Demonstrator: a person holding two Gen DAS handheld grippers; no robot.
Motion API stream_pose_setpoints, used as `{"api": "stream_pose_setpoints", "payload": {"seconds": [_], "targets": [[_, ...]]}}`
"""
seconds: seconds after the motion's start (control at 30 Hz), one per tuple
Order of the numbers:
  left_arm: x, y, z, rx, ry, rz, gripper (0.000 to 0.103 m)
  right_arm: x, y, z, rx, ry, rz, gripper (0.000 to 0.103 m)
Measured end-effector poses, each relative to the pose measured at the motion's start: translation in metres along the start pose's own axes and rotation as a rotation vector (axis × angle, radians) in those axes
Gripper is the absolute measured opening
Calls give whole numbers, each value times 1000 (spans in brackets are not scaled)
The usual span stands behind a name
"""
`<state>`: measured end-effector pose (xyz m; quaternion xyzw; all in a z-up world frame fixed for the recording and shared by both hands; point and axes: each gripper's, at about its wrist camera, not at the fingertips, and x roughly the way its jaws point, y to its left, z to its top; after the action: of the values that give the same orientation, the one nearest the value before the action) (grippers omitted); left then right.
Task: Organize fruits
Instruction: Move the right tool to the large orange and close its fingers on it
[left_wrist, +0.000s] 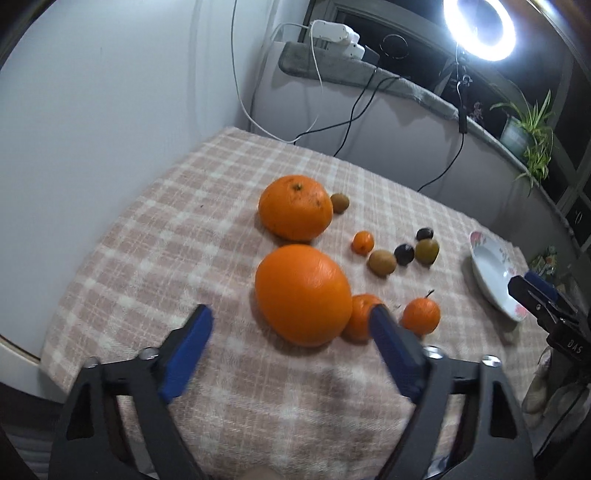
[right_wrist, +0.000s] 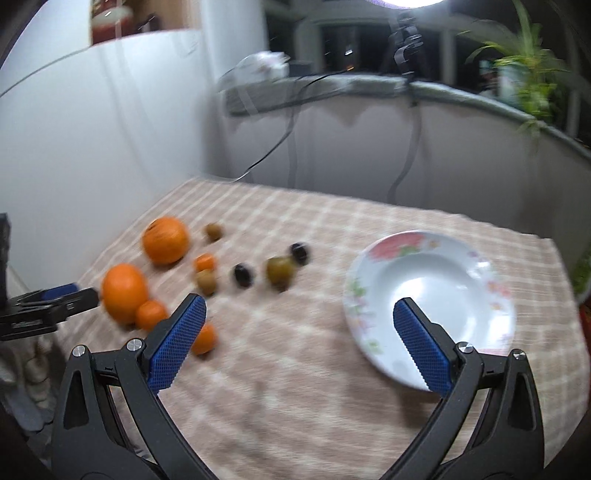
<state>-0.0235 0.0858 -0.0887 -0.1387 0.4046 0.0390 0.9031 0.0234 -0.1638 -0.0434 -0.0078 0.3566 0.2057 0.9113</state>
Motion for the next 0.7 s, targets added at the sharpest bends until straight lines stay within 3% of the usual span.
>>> {"api": "stream_pose_setpoints", "payload": {"seconds": [0.13, 0.27, 0.5, 0.57, 0.7], "targets": [[7, 6, -5, -22, 36, -45, 60, 16, 21, 2, -38, 58, 112, 103], [7, 10, -7, -44, 47, -75, 46, 30, 36, 10, -43, 118, 207, 91], [9, 15, -3, -51, 53, -88, 46, 50, 68, 27, -66, 193, 360, 91], [10, 15, -2, -47, 50, -76, 57, 57, 77, 32, -65, 220, 403, 91], [14, 14, -2, -50, 57, -87, 67, 72, 98, 38, -94, 267, 459, 91]]}}
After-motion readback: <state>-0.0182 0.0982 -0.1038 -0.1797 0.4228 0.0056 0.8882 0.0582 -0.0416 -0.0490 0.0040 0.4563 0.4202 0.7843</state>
